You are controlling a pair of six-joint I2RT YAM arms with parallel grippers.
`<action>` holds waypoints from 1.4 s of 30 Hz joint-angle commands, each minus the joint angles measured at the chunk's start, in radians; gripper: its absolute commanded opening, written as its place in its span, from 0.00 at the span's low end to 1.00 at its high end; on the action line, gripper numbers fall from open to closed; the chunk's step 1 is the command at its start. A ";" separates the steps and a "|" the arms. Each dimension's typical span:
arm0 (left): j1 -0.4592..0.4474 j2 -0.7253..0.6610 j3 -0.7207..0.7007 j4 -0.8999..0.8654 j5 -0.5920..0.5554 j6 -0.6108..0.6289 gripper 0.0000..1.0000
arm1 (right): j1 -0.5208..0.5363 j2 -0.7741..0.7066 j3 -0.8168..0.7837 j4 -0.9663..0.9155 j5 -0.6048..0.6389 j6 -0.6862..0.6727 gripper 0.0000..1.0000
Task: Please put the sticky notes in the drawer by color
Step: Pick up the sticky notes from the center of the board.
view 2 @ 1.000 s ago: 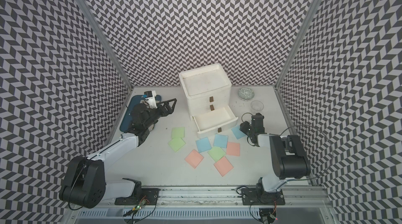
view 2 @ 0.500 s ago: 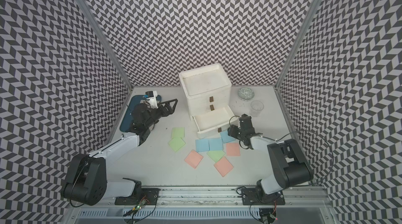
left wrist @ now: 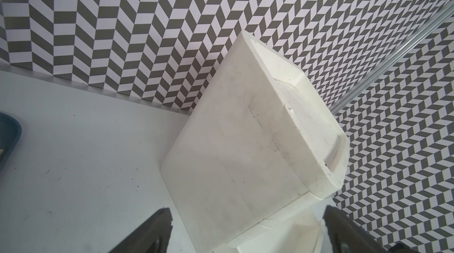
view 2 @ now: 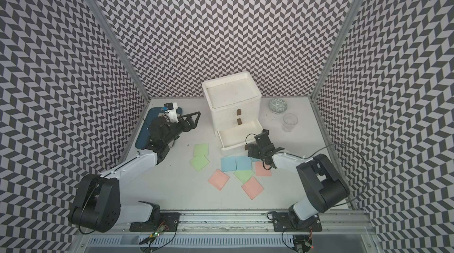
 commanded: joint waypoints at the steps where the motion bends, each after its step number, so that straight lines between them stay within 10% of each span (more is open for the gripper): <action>1: 0.005 -0.023 0.000 0.021 0.009 0.007 1.00 | 0.004 0.025 -0.008 -0.133 0.033 0.008 0.95; 42: 0.006 -0.011 0.006 0.024 0.018 0.004 1.00 | 0.260 0.024 -0.028 -0.248 -0.057 0.078 0.98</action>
